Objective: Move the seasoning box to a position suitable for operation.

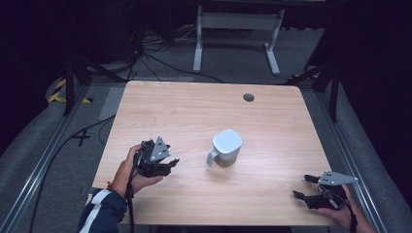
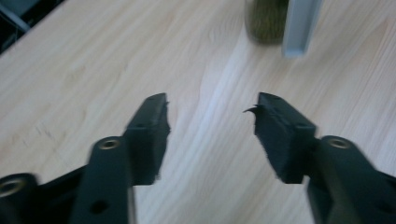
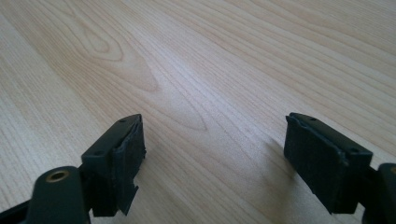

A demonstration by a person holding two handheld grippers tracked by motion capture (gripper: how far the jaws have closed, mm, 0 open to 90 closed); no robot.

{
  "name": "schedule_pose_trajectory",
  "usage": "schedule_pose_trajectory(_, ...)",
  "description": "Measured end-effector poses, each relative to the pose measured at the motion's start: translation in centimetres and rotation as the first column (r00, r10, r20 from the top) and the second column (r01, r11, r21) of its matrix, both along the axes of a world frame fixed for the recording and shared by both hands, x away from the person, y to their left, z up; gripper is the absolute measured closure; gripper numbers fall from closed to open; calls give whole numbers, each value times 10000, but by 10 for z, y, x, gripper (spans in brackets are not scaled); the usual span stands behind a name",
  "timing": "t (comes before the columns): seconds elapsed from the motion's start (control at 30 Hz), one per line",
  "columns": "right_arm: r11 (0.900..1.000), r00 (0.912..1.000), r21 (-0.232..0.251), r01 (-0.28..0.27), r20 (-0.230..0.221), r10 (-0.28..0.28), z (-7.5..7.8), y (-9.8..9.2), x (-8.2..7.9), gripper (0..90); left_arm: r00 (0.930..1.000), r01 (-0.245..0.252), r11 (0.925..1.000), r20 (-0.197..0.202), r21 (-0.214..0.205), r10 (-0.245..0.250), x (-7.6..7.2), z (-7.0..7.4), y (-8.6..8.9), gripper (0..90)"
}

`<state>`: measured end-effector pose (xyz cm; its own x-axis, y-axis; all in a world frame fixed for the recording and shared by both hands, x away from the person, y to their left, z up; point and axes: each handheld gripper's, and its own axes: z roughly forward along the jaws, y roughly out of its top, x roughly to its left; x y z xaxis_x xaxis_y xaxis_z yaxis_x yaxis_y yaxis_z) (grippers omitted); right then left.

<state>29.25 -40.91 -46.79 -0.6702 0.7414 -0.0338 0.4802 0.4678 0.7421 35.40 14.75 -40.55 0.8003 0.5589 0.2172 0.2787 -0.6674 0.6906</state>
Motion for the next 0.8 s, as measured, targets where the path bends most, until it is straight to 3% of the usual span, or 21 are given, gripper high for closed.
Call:
schedule_pose_trajectory(0.13, 10000, 10000, 1, -2, 4, 2, 0, 0, 0, 204, 9987, -187, 9996, -478, 212, 197, -8, -23, 14, 291)
schedule_pose_trajectory(0.3, 10000, 10000, 1, 2, -2, -2, 0, 0, 0, 204, 9921, -512, 9985, -1141, 188, 530, -15, -54, 37, 236)
schedule_pose_trajectory(0.37, 10000, 10000, -4, 5, 0, -5, 0, 0, 0, 204, 9861, -700, 9973, -1525, -199, 662, -16, -64, 46, 210)
schedule_pose_trajectory(0.4, 10000, 10000, -3, 0, -1, 0, 0, 0, 0, 204, 9833, -804, 9945, -1689, -673, 681, -17, -68, 51, 200)
schedule_pose_trajectory(0.53, 10000, 10000, -2, 1, -2, -1, 0, 0, 0, 204, 9768, -1079, 9861, -1983, -1262, 815, -17, -74, 63, 159)
schedule_pose_trajectory(0.57, 10000, 10000, -2, 1, 0, -1, 0, 0, 0, 204, 9790, -1099, 9842, -1860, -1385, 832, -18, -76, 64, 153)
schedule_pose_trajectory(0.8, 10000, 10000, -10, 3, 12, -3, 0, 0, 0, 203, 9793, -1073, 9852, -1851, -1336, 815, -17, -75, 64, 150)
